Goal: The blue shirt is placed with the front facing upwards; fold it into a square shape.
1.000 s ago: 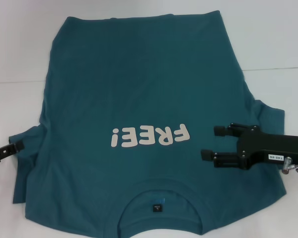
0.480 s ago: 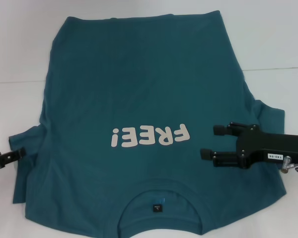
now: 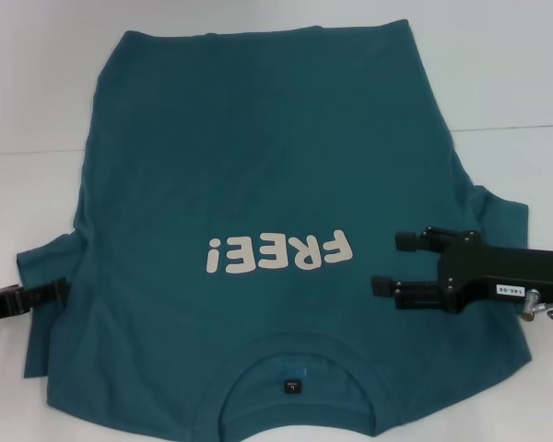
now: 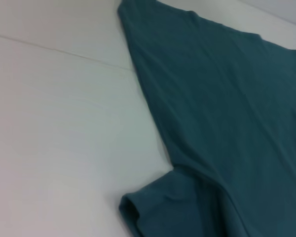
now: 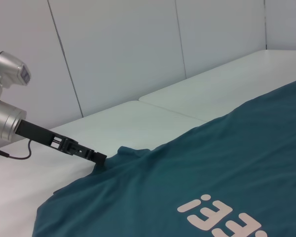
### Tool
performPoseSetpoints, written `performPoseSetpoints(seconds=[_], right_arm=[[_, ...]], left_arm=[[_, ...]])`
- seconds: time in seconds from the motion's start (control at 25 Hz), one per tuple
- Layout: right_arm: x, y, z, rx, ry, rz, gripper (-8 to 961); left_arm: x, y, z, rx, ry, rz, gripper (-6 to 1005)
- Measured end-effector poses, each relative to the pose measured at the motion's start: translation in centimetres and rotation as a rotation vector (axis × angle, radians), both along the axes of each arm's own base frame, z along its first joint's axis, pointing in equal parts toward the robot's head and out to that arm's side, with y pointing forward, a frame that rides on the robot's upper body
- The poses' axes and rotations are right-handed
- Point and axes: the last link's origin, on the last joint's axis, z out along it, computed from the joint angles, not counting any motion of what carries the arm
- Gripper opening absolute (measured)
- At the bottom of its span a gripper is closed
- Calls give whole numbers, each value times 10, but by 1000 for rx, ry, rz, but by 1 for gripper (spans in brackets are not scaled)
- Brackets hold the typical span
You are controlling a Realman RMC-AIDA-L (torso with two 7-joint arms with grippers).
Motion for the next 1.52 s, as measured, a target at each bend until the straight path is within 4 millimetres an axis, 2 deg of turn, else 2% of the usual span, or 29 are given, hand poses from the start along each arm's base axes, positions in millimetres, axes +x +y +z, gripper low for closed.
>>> performPoseSetpoints(seconds=[0.28, 0.72, 0.92, 1.16, 1.52], right_arm=[[0, 0, 0, 1, 1, -1, 920], [-2, 2, 0, -7, 11, -13, 918], [-2, 1, 1, -7, 17, -18, 915], [0, 0, 1, -8, 23, -28, 915], [-1, 1, 5, 4, 46, -40, 914]], left_arm=[[2, 4, -4, -18, 23, -23, 752], [4, 7, -8, -15, 48, -30, 521], [4, 7, -9, -16, 61, -37, 274], [6, 9, -9, -16, 68, -47, 71], [9, 14, 7, 12, 97, -72, 32]])
